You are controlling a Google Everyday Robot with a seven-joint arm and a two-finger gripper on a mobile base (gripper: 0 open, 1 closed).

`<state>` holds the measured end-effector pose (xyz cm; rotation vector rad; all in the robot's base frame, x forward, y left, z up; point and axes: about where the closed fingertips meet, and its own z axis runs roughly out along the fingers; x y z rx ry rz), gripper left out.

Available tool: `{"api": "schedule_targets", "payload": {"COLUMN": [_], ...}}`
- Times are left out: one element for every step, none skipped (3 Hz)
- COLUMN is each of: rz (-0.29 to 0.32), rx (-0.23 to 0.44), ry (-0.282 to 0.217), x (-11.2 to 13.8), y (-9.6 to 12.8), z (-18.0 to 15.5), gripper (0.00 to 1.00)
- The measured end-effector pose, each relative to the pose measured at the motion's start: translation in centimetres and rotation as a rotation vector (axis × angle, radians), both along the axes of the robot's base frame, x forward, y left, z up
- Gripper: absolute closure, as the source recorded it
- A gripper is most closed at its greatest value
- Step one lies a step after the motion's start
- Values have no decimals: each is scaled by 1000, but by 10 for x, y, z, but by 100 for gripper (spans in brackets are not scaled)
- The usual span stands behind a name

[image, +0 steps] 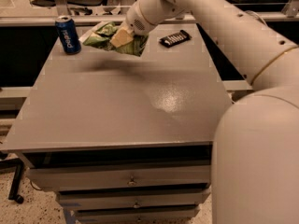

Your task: Move green jalapeno chip bag near pepsi can

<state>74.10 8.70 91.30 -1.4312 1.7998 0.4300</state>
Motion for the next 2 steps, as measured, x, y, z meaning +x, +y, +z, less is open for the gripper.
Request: {"api": "schedule_targets", "payload": {"rz": [19, 44], "rx": [-2, -12], "ry": [-7, 0], "x": [21, 33], "y": [20, 38], "z": [-6, -18], "gripper": [100, 100]}}
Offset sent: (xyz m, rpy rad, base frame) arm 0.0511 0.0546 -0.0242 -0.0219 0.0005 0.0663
